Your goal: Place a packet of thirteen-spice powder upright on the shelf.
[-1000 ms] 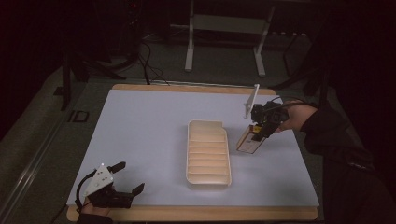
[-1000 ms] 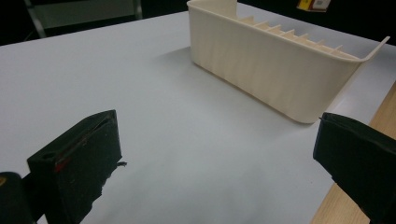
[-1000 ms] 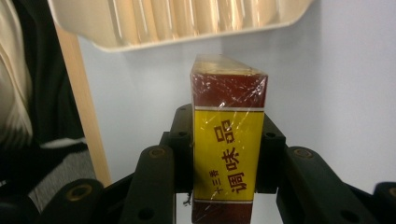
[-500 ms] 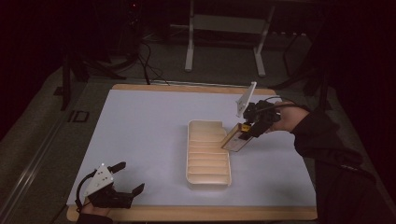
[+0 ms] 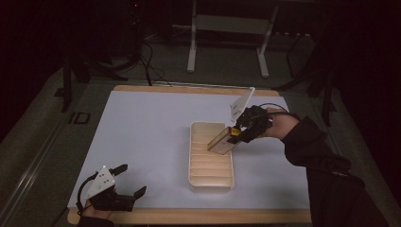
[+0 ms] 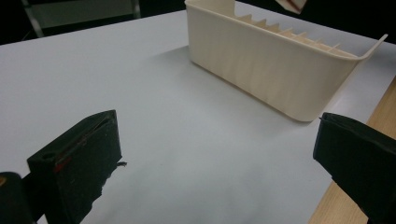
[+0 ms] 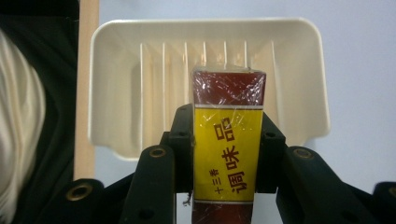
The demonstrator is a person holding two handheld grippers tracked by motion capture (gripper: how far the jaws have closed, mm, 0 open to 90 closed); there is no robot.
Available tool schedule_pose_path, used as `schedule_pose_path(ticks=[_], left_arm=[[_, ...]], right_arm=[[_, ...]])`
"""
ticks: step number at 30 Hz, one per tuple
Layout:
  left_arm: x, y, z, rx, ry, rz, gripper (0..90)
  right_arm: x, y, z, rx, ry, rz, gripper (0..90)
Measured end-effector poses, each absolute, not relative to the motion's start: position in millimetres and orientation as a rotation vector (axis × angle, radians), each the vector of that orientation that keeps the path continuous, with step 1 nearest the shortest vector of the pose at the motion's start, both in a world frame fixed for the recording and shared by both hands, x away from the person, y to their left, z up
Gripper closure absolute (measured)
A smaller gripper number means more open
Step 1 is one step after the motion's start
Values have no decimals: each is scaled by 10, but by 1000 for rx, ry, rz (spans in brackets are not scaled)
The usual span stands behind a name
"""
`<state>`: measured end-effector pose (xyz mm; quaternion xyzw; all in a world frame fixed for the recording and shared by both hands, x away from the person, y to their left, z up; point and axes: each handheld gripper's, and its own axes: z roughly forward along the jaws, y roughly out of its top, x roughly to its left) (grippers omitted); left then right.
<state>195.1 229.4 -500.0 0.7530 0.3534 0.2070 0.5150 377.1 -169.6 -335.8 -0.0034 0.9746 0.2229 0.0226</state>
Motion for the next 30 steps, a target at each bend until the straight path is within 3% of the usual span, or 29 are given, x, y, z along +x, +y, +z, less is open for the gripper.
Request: schedule_pose_path(ticks=[30], left_arm=[[1951, 2292, -5001, 1816, 844, 495, 11]], right_arm=[[3727, -1734, -3660, -100, 3014, 803, 677]])
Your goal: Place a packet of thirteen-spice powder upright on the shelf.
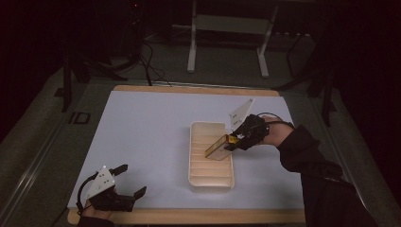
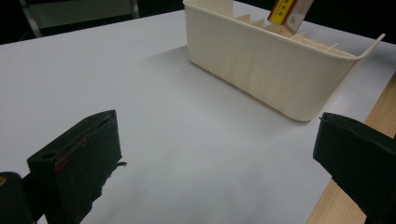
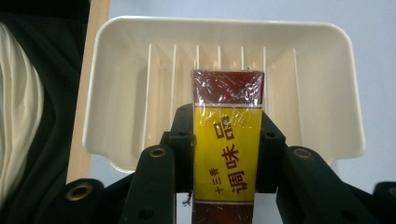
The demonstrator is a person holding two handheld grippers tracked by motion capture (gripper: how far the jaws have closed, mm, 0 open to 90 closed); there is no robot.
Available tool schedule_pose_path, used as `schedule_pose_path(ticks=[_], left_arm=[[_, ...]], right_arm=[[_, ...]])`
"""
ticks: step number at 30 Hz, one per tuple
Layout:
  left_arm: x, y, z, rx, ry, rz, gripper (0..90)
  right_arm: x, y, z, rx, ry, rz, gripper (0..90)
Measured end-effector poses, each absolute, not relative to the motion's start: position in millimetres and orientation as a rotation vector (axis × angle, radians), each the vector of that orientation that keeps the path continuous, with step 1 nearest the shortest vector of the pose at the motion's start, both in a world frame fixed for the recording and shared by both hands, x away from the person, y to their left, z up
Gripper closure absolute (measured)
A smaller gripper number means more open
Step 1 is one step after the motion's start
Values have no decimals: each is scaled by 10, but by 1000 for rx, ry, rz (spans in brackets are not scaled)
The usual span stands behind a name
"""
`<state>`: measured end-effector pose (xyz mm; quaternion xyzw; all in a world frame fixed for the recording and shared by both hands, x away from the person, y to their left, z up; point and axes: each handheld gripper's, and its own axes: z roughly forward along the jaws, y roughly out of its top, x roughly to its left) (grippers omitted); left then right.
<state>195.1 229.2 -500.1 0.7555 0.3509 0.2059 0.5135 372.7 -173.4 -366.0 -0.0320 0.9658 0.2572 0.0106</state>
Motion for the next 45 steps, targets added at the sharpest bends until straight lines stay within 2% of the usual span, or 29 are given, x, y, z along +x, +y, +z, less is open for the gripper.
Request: schedule_pose_path(ticks=[9, 32, 45], left_arm=[[1950, 2287, -5002, 1817, 843, 493, 11], [1951, 2287, -5005, 1824, 836, 487, 11], [1951, 2288, -5004, 1822, 836, 486, 11]], right_arm=[[3675, -1704, -3697, -131, 3009, 777, 676], [3847, -1300, -4178, -73, 3114, 642, 671], [3892, -1208, -4241, -38, 3131, 705, 663]])
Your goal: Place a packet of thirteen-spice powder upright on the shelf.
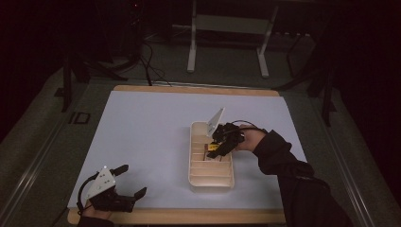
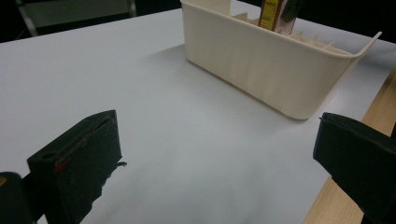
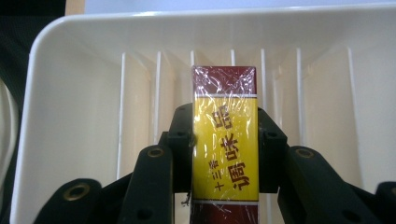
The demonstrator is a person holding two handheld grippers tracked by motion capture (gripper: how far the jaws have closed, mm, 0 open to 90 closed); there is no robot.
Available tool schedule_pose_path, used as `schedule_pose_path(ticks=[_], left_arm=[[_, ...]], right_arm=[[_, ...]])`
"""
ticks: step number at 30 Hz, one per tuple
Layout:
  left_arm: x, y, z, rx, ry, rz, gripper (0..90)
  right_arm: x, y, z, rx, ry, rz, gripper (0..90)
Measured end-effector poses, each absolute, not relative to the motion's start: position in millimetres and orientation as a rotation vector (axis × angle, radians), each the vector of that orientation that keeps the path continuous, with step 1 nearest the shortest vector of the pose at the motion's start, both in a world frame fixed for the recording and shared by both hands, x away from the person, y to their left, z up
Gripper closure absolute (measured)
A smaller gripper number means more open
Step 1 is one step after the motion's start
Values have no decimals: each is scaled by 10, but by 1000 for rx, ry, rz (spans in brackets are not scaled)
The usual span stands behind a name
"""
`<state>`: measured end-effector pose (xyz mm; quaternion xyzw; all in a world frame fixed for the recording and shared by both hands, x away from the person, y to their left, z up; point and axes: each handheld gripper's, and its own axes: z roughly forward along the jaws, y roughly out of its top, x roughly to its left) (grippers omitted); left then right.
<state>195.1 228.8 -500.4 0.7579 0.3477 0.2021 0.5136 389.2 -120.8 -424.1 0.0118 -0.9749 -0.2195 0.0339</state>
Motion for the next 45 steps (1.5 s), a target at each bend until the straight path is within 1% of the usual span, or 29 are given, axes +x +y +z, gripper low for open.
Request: schedule_pose_path(ticks=[2, 7, 8, 9, 13, 15, 17, 18, 21, 22, 28, 37, 45], left_arm=[[1954, 2288, -5004, 1822, 836, 486, 11], [1952, 2288, -5003, 1820, 838, 486, 11], [1952, 2288, -5004, 1820, 838, 487, 11], [1952, 2287, -5003, 1819, 838, 487, 11], [1952, 2283, -5003, 1819, 837, 486, 11], [1951, 2284, -5004, 1823, 835, 488, 11], [1944, 2287, -5002, 1821, 836, 488, 11], [1942, 2287, -5001, 1817, 836, 489, 11], [1942, 2288, -5001, 1818, 836, 489, 11], [1942, 2286, -5001, 1818, 837, 488, 11], [1946, 2284, -5004, 1823, 836, 488, 11], [1949, 2280, -5008, 1825, 831, 480, 11], [1947, 2284, -5004, 1821, 830, 479, 11]], right_arm=[[3886, -1220, -4227, 34, -3008, -666, 636], [3889, -1284, -4153, 6, -3010, -706, 507], [3891, -1312, -4117, -1, -3015, -735, 470], [3890, -1326, -4098, -12, -3016, -745, 465], [3879, -1420, -4008, -53, -3016, -798, 355], [3884, -1482, -3967, -101, -2998, -851, 285], [3890, -1551, -3929, -147, -2985, -897, 190], [3889, -1589, -3908, -159, -2983, -912, 174], [3888, -1700, -3858, -234, -2993, -967, 160], [3887, -1736, -3845, -256, -3003, -979, 135], [3893, -1958, -3798, -394, -3035, -1086, 146], [3888, -2334, -3891, -580, -3035, -1182, 147], [3768, -2660, -4004, -836, -3020, -1310, 148]])
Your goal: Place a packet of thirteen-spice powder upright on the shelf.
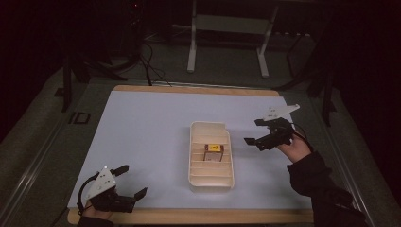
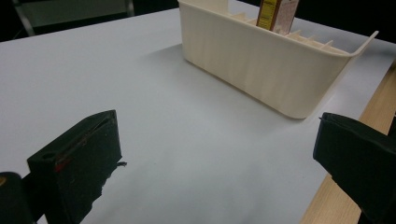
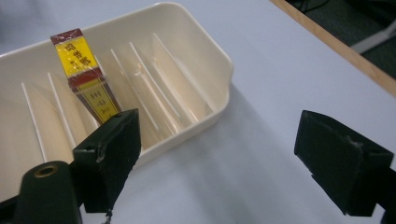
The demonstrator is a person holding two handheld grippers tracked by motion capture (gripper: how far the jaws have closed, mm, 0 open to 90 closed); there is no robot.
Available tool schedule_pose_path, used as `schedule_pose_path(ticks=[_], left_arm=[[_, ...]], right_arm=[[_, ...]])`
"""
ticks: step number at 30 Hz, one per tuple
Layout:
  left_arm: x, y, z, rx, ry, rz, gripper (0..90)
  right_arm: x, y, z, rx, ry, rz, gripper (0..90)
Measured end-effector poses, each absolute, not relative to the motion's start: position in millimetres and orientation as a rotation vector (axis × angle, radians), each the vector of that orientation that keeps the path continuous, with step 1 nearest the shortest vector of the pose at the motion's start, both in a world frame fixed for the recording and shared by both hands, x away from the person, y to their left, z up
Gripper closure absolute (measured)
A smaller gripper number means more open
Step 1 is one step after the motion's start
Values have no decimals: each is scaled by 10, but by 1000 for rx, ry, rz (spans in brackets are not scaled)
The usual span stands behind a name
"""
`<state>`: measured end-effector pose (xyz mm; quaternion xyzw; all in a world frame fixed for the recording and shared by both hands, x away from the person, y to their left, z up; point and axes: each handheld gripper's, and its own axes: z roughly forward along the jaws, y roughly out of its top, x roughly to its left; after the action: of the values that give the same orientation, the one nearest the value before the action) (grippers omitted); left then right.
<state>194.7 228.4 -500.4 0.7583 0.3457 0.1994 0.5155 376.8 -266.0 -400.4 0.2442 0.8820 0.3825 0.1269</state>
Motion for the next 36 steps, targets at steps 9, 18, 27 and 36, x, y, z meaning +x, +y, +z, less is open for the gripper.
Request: schedule_pose_path(ticks=[9, 18, 27, 36], left_arm=[[1949, 2278, -5006, 1825, 829, 478, 11], [1947, 2277, -5006, 1824, 830, 478, 11], [1944, 2275, -5005, 1827, 829, 478, 11], [1940, 2270, -5003, 1829, 828, 481, 11]], right_arm=[[3597, -2991, -4216, 931, 2385, 1152, 147], [3428, -3174, -4386, 1076, 2253, 1121, 148], [3239, -3344, -4503, 1137, 2195, 1123, 147], [3042, -3427, -4635, 1159, 2119, 1083, 147]])
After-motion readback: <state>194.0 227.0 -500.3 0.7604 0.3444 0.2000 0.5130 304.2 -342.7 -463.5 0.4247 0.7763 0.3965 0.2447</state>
